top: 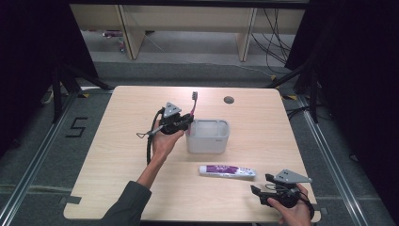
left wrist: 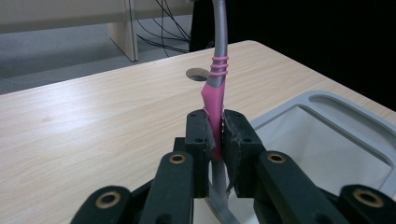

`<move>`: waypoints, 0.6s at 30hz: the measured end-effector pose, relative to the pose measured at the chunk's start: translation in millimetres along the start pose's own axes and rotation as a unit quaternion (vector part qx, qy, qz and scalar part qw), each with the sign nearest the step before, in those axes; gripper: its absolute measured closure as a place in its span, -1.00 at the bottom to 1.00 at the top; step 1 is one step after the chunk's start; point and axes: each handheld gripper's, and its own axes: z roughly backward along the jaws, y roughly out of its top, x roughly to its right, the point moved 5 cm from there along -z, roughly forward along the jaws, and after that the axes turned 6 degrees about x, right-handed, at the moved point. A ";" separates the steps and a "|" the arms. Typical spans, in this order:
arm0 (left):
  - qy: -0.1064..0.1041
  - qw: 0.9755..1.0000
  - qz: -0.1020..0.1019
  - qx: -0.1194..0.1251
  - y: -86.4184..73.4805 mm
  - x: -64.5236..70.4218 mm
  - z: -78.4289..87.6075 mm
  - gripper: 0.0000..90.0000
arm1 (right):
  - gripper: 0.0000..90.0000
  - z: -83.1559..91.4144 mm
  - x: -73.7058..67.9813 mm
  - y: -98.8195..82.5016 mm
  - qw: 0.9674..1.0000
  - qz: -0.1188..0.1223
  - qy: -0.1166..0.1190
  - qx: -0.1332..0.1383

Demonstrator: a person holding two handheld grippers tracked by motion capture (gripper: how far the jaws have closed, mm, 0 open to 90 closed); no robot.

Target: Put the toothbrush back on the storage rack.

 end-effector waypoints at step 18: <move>0.021 1.000 0.001 0.005 3.7 -2.4 8.1 0.12 | -0.46 0.6 1.3 0.1 1.000 0.006 -0.007 0.000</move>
